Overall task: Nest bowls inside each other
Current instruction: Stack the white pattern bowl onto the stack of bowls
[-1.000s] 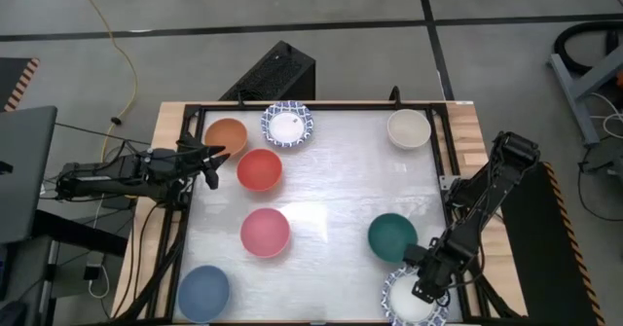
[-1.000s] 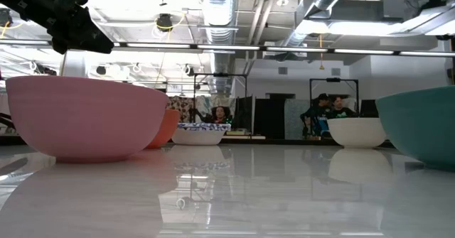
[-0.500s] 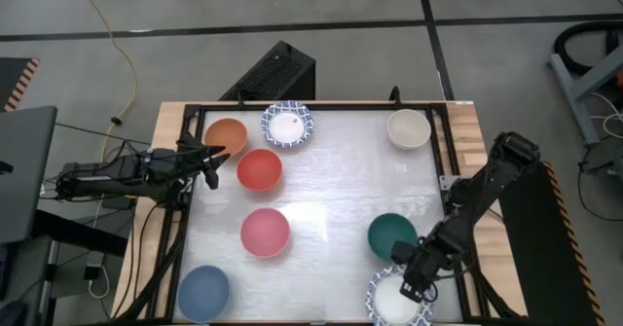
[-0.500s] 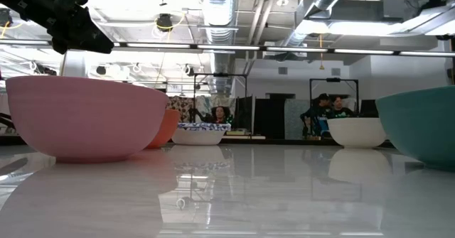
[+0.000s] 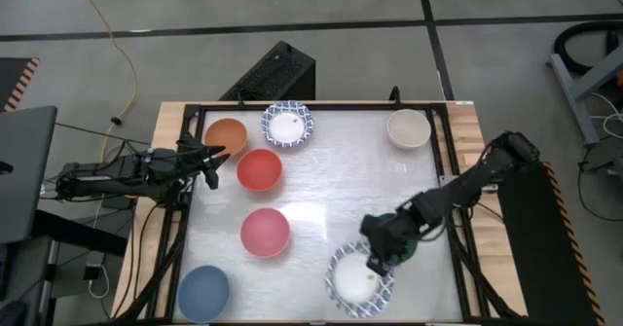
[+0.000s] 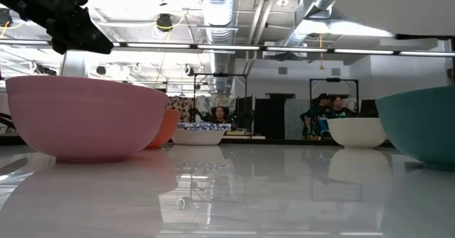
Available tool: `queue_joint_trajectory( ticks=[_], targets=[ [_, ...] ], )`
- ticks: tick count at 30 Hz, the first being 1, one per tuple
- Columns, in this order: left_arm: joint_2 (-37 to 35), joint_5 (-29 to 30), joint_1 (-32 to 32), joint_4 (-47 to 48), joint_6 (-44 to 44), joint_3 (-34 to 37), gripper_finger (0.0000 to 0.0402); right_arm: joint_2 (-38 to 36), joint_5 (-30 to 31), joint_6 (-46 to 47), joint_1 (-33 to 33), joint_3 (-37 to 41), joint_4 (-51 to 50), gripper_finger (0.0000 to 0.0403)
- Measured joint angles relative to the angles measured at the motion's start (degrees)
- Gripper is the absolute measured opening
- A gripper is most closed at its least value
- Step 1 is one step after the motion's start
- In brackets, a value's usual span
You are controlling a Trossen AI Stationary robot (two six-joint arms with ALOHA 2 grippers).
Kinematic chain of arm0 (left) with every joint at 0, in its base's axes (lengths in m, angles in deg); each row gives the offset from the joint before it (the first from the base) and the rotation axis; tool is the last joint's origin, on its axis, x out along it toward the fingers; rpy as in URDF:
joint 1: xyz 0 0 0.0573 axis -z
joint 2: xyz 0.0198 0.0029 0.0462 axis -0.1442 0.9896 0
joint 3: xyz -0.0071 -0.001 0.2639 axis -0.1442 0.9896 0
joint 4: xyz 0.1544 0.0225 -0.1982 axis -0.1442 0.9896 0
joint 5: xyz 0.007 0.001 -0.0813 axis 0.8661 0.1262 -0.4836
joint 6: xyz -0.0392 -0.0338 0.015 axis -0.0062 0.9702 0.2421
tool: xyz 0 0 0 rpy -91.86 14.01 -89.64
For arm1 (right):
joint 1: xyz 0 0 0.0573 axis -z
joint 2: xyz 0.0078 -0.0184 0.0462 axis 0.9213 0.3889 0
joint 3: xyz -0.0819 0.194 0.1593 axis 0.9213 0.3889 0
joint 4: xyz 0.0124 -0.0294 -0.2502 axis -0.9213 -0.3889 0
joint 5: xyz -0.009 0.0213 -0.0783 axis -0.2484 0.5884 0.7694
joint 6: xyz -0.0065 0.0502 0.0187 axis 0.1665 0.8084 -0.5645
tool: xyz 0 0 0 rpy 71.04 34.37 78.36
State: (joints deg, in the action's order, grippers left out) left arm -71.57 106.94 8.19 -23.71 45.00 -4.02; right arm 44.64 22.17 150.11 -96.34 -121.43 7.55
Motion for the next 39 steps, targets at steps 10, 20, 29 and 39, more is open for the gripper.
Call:
queue_joint_trajectory(
  ticks=[10, 20, 29, 39],
  targets=[
    [0.02, 0.52, 0.01, 0.0, -0.01, 0.0, 0.0126, -0.02, 1.07, -12.2, 11.86, -1.97, 0.85, 0.0011],
    [0.02, 0.7, 0.01, 0.0, -0.01, 0.0, 0.0126, -0.02, 4.1, -21.58, 22.83, -1.97, 7.22, 0.0011],
    [0.0, 0.68, 0.02, 0.0, -0.01, 0.0, 0.0126, -0.02, 8.92, -25.53, 29.5, -1.97, 16.96, 0.0011],
    [0.02, 0.68, 0.0, 0.02, -0.01, 0.0, 0.0126, 0.09, 13.4, -25.4, 34.03, -1.97, 18.91, 0.0011]
  ],
)
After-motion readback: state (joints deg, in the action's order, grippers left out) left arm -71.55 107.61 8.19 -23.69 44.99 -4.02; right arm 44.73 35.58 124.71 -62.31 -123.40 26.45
